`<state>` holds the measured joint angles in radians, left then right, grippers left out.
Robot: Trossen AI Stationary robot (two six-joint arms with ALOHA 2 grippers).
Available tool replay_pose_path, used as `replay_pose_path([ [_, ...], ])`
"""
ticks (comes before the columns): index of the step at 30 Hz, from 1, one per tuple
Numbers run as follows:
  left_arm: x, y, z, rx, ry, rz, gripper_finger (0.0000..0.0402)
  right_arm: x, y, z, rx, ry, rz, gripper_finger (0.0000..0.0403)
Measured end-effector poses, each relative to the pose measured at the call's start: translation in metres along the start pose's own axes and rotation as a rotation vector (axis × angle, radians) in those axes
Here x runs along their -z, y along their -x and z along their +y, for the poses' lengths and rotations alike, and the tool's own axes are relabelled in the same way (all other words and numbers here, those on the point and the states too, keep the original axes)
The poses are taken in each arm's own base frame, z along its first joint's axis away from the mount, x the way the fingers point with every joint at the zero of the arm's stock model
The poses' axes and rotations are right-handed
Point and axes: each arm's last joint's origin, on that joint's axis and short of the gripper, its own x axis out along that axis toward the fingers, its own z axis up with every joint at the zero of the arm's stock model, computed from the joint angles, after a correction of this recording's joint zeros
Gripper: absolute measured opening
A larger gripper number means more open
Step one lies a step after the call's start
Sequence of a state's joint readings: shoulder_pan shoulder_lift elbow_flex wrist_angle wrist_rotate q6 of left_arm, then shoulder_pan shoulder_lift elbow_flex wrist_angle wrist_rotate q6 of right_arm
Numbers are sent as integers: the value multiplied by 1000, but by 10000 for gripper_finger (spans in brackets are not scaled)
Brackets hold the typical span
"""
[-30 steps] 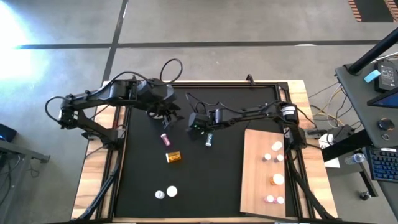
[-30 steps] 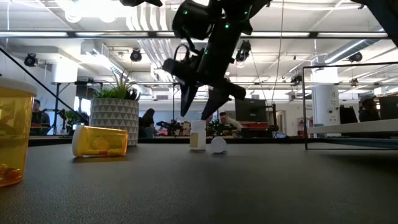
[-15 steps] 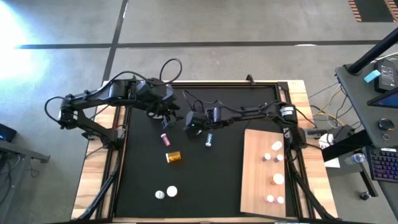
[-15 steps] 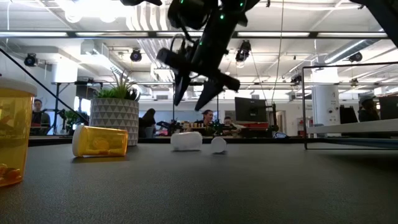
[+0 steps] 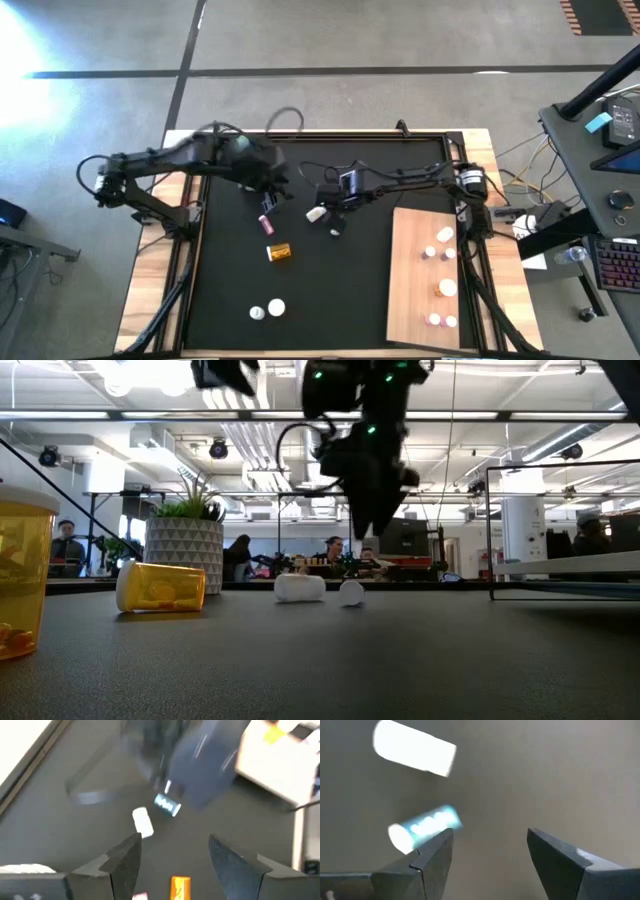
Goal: Pick and place medicine bottles onto shelf by color
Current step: Put the left white pill bottle on the shelf aligned with the other white pill bottle
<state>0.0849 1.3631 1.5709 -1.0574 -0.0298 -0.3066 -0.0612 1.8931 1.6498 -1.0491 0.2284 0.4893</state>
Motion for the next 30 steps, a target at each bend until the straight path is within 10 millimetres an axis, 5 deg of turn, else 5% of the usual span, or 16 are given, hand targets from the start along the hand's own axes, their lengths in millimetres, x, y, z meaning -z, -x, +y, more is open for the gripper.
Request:
replay_pose_path([
  [10,32,-111,16,-12,61,-101,215,22,49,-23,-29,82,-99,244],
  [18,67,-178,27,-160,92,-13,215,37,70,-36,-78,84,-182,244],
  [30,84,-240,25,-220,67,78,215,50,75,-44,-79,75,-184,244],
])
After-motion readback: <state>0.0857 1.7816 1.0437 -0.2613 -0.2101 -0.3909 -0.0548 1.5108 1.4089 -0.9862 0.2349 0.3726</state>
